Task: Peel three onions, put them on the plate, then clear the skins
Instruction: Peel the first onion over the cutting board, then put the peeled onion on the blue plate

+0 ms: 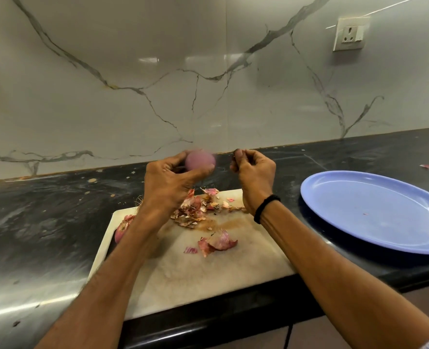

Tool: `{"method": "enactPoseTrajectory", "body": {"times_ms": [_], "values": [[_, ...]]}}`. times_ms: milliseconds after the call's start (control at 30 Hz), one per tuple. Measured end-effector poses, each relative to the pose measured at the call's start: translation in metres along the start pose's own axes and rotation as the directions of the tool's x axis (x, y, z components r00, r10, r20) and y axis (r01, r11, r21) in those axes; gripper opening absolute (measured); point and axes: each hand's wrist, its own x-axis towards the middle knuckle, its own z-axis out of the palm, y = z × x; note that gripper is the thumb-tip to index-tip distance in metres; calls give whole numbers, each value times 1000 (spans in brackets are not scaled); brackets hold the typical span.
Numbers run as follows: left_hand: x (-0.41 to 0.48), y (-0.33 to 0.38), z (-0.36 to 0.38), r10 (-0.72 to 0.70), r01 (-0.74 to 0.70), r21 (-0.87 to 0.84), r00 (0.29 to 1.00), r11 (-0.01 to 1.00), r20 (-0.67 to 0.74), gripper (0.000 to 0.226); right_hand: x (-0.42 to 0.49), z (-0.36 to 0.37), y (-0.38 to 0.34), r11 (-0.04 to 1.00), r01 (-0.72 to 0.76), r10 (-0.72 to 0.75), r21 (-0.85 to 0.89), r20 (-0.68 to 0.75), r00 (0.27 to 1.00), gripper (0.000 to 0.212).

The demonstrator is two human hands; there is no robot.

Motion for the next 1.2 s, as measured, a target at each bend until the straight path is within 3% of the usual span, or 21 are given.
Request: {"method": "enactPoseTrajectory", "body": {"times_ms": [100, 167, 233, 300, 400, 533, 633, 800, 1000, 1100, 1200], "values": [[1, -3, -1, -20, 20, -29, 999, 999, -24, 56, -1, -4, 2, 975, 116, -103, -189, 75, 992, 28], [2, -6, -2, -16, 16, 2, 999, 1000, -29, 63, -4, -3, -1, 966, 139, -108, -218, 149, 983, 23], [3, -9, -2, 7, -7, 35, 1000, 999, -19, 68, -6, -3, -5, 979, 94, -54, -179, 216, 975, 9], [4, -11, -2, 39, -38, 80, 999, 996, -3, 73, -6, -4, -11, 991, -2, 41, -131, 300, 953, 25], [3, -12, 0, 146, -151, 213, 988, 965, 41, 76, -5, -9, -15, 982, -95, 160, -166, 437, 885, 51], [0, -16, 2, 339, -390, 368, 920, 844, 197, 77, -10, -14, -14, 968, -92, 204, -234, 519, 830, 53], [-2, -19, 6, 407, -491, 400, 870, 774, 280, 85, -17, -22, -17, 971, -121, 209, -204, 499, 841, 47], [-5, -24, 15, 390, -526, 401, 841, 750, 375, 115, -25, -42, -18, 970, -214, 242, -114, 418, 875, 46], [-9, -30, 20, 350, -450, 411, 888, 793, 297, 98, -30, -72, -26, 962, -269, 270, -51, 335, 903, 44], [-10, -32, 20, 316, -411, 436, 908, 801, 277, 92, -29, -94, -36, 972, -195, 224, -131, 268, 937, 40], [-13, -32, 21, 269, -376, 466, 921, 801, 280, 90, -21, -125, -46, 922, -34, 101, -385, 154, 983, 36]]}}
